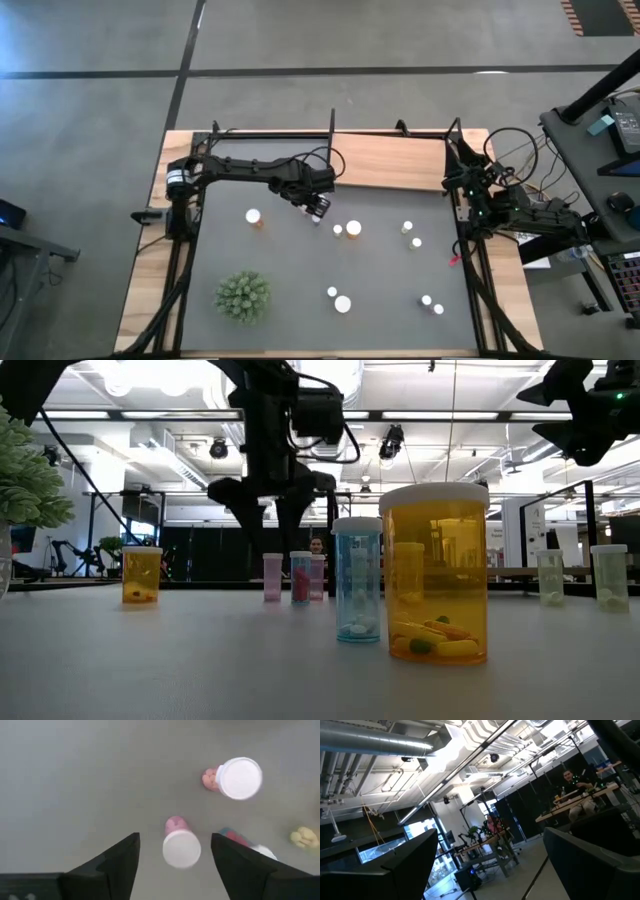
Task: Pick and place medicine bottles onto shelf by color
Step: Put the top right orange pill bottle on the shelf
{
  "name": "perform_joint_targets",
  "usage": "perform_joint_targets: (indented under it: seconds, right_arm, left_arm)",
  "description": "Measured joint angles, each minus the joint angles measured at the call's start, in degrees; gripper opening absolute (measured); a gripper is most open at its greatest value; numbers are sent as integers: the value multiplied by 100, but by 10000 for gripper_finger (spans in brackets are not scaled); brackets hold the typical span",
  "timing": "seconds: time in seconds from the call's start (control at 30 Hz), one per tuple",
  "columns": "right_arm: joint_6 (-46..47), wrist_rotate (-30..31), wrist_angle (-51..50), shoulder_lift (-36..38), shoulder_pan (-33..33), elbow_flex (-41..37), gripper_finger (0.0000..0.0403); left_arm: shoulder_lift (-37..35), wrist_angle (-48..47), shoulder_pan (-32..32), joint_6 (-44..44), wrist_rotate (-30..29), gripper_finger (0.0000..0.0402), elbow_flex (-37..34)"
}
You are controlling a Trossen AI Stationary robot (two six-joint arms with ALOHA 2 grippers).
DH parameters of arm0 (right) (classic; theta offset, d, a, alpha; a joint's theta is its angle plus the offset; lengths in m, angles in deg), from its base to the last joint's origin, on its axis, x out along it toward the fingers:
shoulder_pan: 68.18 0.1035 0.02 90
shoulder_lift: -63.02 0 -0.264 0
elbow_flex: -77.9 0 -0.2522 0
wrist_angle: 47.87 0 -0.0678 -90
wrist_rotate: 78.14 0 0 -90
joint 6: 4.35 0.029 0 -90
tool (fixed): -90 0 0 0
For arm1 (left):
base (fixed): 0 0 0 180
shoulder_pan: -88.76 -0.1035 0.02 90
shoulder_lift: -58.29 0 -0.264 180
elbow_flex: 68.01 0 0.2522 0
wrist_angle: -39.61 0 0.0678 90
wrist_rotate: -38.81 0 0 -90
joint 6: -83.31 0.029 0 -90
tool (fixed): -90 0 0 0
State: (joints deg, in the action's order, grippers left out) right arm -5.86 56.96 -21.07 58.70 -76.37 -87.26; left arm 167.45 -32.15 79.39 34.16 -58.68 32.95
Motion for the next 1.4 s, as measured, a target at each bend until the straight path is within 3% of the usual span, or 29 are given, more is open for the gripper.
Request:
perform_joint_targets:
  seconds: [0.17,0.4,0.67,0.87,1.07,1.4]
  right_arm:
    - [-1,-2,-1,0,2,0,352]
    - [0,-2,0,0,1,1,352]
    - [-1,0,1,-2,2,0,352]
    - [1,-2,1,-2,2,-1,352]
    - [0,-1,-1,-2,1,0,352]
    - [-1,-2,0,-2,2,0,352]
  left_arm:
    - [-470,-89,49,-62,-240,237,-126]
    - [-1594,-78,414,-369,-1211,237,-800]
    - [-3423,207,1167,-1039,-2465,238,-2544]
    - [-5058,868,1529,-1224,-2941,238,-4086]
    - [-6544,1660,1563,-754,-3037,238,-5238]
    - [-8288,3648,1563,1206,-3059,238,-6818]
